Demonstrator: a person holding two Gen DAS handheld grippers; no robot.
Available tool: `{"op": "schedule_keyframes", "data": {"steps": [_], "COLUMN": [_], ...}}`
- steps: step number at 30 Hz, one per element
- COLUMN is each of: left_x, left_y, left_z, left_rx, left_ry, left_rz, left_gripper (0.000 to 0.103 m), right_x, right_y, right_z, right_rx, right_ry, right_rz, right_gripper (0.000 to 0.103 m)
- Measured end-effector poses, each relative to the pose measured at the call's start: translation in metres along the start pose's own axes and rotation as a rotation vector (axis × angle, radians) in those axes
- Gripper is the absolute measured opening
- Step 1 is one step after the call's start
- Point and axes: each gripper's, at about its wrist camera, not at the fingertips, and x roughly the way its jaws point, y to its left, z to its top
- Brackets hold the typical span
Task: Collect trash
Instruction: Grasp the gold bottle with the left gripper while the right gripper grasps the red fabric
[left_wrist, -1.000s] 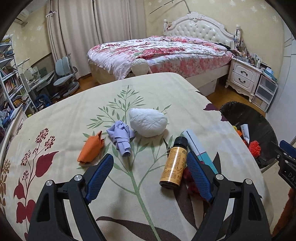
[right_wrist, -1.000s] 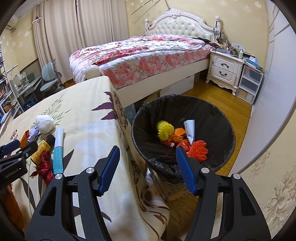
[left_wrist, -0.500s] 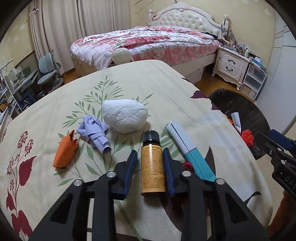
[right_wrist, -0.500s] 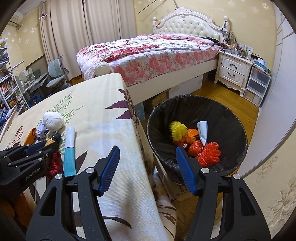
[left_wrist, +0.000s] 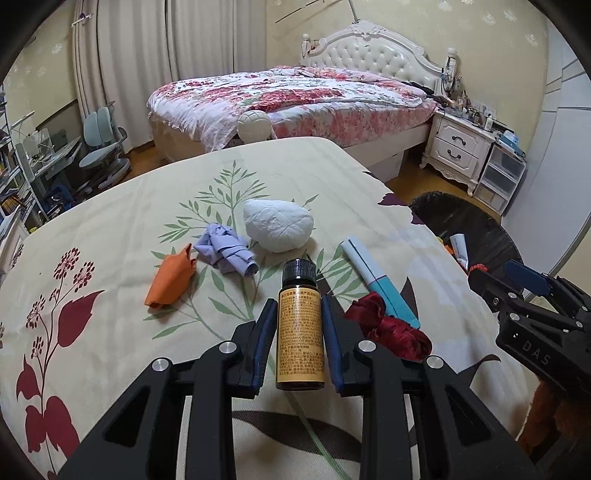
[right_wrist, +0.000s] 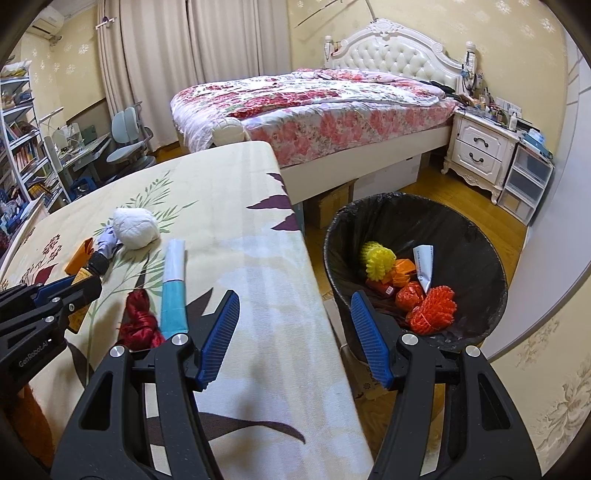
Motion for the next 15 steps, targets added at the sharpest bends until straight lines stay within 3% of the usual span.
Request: {"op": "schedule_keyframes", "data": {"steps": [15], "left_x": [-0.014], "left_y": [0.051], "left_z": [-0.032], "left_rx": [-0.066], "left_ry": [0.015], "left_rz": [0.095], "left_gripper": [0.028], "right_x": [-0.014], "right_y": [0.059], "right_z": [-0.005], "right_rx": [-0.116], "right_ry": [-0.001], "right_rz": [0.121], "right_gripper": [0.061]}}
